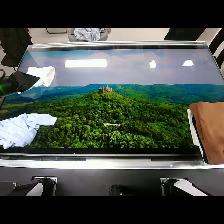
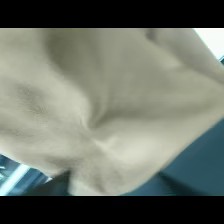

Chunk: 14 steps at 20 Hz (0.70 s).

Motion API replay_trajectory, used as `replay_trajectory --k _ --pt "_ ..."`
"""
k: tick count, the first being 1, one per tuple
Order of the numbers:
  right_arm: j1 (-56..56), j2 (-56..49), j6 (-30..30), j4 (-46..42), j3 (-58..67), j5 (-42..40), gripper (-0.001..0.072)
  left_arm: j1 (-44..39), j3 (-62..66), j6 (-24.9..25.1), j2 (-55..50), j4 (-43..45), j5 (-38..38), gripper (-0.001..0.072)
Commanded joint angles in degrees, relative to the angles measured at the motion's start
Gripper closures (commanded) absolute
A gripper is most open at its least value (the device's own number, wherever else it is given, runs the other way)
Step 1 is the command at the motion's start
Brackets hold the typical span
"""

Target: Fold the shirts.

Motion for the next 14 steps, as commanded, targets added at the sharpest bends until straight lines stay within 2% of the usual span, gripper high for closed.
replay_trajectory --k 1,3,5,7,9,10,11,12,13,14 --pt "0.0 0.31 -9.46 -3.67 4.9 0.02 0.0 0.0 0.74 -0.04 0.04 -0.35 -0.26 0.0671" --pt "0.02 0.31 -9.35 -1.14 15.47 -4.52 -0.0003 -0.33 3.3 0.0 -0.02 -0.22 -0.42 0.0673" --pt "1.95 0.31 -9.49 8.61 27.02 -16.39 0.0002 -1.62 7.37 -1.4 -0.92 5.27 0.94 0.0674" --pt "11.23 0.31 -16.02 11.08 35.1 -25.9 0.0028 -5.57 13.38 -9.66 -5.11 24.0 2.23 0.0675" --pt "25.33 0.24 -21.86 10.05 36.83 -26.95 0.0031 -10.97 17.46 -17.46 -11.5 44.3 0.09 0.0675" --pt "32.74 -0.44 -20.55 7.67 36.76 -24.0 0.0031 -13.84 17.75 -19.12 -14.53 51.45 -1.99 0.0673" --pt "40.3 -2.01 -17.31 2.86 36.33 -19.43 0.0029 -15.91 17.73 -19.21 -17.29 53.86 -5.2 0.0669" --pt "46.01 -4.31 -13.14 -1.64 35.89 -14.88 0.0016 -17.33 17.38 -19.23 -19.96 53.27 -9.62 0.057" --pt "50.1 -7.32 -11.43 -2.36 35.8 -8.46 0.0003 -18.64 16.61 -19.26 -22.47 51.63 -16.33 0.025" --pt "52.33 -10.23 -11.47 0.02 35.78 -2.78 0.0004 -19.69 15.04 -19.21 -24.17 50.4 -21.77 -0.0005"
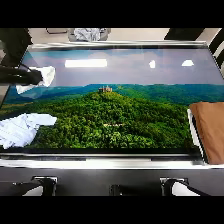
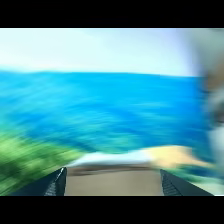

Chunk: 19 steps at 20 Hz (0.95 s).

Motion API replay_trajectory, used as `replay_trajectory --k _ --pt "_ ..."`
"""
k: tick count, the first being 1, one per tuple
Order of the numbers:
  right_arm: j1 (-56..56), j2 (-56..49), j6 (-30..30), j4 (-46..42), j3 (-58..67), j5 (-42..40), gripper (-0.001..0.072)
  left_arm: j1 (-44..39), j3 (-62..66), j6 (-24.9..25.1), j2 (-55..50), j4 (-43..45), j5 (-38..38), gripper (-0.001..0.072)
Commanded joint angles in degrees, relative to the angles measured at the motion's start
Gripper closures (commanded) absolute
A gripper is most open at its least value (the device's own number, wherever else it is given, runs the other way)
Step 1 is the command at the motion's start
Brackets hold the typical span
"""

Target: Fold the shirts.

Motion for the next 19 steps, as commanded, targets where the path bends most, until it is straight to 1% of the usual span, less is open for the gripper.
replay_trajectory --k 1,2,3,5,19 --pt "13.84 -8.33 2.21 0.68 1.05 16.9 0.0006 -5.4 -3.93 -2.34 -6.25 6.25 -14.58 0.0019" --pt "14.58 -10.58 1.81 2.69 1.03 20.44 0.0006 -6.4 -7.91 -2.43 -4.57 5.92 -12.68 0.0019" --pt "15.08 -12.09 1.84 2.6 0.92 22.21 0.0006 -7.23 -12.11 -4.46 -1.95 5.95 -8.48 0.0019" --pt "15.3 -12.83 1.9 0.42 0.92 20.52 0.0017 -7.96 -16.72 -8.02 1.57 5.92 -1.75 0.0019" --pt "15.3 -12.66 1.86 -0.5 0.94 20.24 0.0022 -7.8 -16.96 -8.11 1.57 5.97 -1.31 0.0019"
